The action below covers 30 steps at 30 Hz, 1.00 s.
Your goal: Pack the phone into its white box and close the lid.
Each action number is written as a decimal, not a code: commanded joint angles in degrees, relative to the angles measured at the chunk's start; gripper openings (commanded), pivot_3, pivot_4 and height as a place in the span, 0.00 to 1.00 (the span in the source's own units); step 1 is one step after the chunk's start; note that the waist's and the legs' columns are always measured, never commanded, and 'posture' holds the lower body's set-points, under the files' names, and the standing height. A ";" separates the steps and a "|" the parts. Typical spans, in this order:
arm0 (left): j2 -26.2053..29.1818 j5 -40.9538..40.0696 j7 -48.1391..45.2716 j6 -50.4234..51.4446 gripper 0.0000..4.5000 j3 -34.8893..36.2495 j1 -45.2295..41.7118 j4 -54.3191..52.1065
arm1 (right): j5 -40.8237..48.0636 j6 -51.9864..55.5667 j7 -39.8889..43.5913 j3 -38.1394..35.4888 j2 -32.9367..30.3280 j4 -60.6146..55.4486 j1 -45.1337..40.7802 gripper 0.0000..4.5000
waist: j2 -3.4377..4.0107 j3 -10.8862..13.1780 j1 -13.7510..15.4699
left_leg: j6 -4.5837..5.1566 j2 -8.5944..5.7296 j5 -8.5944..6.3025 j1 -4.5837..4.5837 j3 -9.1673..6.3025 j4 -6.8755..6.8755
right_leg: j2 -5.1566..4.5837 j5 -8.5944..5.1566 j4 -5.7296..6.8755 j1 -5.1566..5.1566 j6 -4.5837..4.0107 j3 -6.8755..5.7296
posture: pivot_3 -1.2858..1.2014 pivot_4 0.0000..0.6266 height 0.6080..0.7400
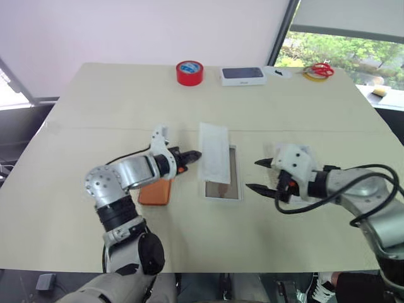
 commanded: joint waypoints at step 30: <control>33.77 -12.03 -9.08 -15.71 0.72 -30.54 1.85 -8.14 | -3.08 -3.04 -9.11 5.26 2.56 8.23 -5.69 0.58 | 0.02 0.01 0.11 | -0.21 -0.04 0.12 -0.03 -0.01 0.01 | 0.00 0.00 -0.05 0.00 -0.01 -0.03 | 0.52 0.24 0.93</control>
